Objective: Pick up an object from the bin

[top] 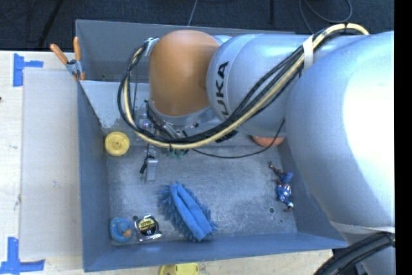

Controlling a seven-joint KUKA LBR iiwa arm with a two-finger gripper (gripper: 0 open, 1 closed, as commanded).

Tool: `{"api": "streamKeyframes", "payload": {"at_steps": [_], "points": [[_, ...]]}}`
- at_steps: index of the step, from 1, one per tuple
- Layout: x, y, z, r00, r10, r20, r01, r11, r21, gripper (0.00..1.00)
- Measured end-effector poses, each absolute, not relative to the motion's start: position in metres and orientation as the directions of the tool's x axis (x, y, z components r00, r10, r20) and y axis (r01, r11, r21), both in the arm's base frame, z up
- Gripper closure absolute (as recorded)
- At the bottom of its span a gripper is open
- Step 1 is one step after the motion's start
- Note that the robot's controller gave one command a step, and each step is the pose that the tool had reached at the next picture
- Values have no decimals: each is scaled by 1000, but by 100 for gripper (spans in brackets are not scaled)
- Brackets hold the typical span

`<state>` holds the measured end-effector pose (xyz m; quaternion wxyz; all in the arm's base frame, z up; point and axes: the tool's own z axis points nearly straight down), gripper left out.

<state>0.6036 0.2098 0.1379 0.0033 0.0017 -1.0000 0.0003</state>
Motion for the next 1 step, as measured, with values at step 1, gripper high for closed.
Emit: {"api": "streamKeyframes", "payload": {"at_steps": [1], "points": [[605, 209, 143, -1000, 0, 1, 0, 1000, 0, 0]]}}
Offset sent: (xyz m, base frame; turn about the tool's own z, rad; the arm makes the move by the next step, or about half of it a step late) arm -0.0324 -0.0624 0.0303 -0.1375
